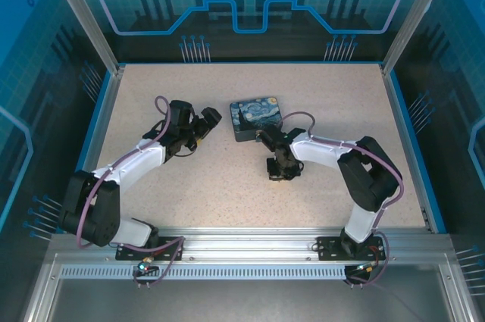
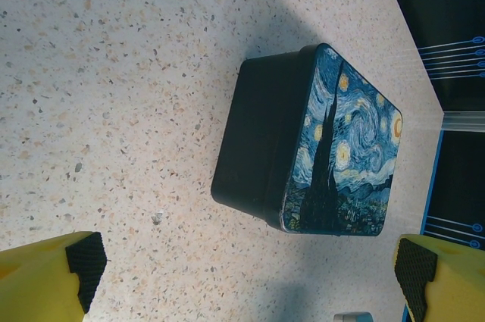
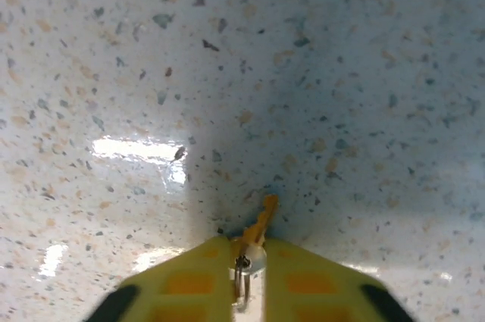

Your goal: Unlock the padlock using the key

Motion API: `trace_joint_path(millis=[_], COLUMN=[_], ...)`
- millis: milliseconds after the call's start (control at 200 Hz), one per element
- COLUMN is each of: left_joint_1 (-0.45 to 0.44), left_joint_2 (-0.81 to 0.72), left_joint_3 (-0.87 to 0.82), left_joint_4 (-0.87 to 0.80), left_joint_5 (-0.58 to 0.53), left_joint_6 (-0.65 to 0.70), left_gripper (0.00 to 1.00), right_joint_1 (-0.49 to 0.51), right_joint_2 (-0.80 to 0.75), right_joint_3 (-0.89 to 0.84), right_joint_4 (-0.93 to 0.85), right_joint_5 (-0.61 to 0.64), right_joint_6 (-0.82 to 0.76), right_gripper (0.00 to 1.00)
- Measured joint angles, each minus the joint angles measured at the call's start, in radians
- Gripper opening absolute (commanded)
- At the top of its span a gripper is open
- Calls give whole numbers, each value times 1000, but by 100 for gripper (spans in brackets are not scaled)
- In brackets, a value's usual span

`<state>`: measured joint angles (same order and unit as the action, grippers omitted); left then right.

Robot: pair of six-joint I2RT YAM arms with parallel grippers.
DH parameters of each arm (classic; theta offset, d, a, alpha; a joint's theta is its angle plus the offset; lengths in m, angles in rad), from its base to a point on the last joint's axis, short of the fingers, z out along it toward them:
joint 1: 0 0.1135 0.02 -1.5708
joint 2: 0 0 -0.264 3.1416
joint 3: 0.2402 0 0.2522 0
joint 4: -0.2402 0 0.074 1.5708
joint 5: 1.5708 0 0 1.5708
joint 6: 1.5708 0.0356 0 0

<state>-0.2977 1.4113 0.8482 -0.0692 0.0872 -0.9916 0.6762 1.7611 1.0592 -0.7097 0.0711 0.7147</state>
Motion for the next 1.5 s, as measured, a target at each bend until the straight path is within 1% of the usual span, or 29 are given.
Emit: trace_joint_path(millis=[175, 385, 410, 445, 475, 505, 535, 675, 865, 1051, 1216, 1501], left_joint_1=[0, -1, -1, -2, -3, -3, -4, -6, -6, -6, -6, -6], left_joint_2=[3, 24, 26, 28, 30, 31, 31, 31, 31, 31, 31, 31], left_joint_3=[0, 0, 0, 0, 0, 0, 0, 0, 0, 0, 0, 0], left_joint_4=[1, 9, 10, 13, 15, 15, 15, 21, 24, 24, 24, 24], left_joint_5=[0, 5, 6, 8, 8, 8, 8, 8, 8, 8, 8, 15], left_joint_6=[-2, -5, -5, -5, -5, -5, -5, -5, -5, -5, -5, -5], left_gripper=[99, 99, 99, 99, 99, 99, 99, 99, 99, 99, 99, 99], right_joint_1=[4, 4, 4, 4, 4, 4, 4, 4, 0, -6, -11, -18], right_joint_2=[-69, -245, -264, -285, -301, -312, -322, -333, -327, -272, -214, -156], right_joint_3=[-15, -28, -28, -28, -28, -28, -28, -29, -32, -43, -89, -127], right_joint_4=[2, -39, -43, -50, -55, -61, -67, -84, -84, -58, -23, 2], right_joint_5=[-1, -6, -8, -8, -9, -8, -8, -3, 0, -4, -11, -12], right_joint_6=[-4, -4, -4, -3, 0, 0, 0, 0, -4, -32, -93, -161], right_gripper=[0, 0, 10, 33, 51, 62, 67, 69, 68, 61, 53, 48])
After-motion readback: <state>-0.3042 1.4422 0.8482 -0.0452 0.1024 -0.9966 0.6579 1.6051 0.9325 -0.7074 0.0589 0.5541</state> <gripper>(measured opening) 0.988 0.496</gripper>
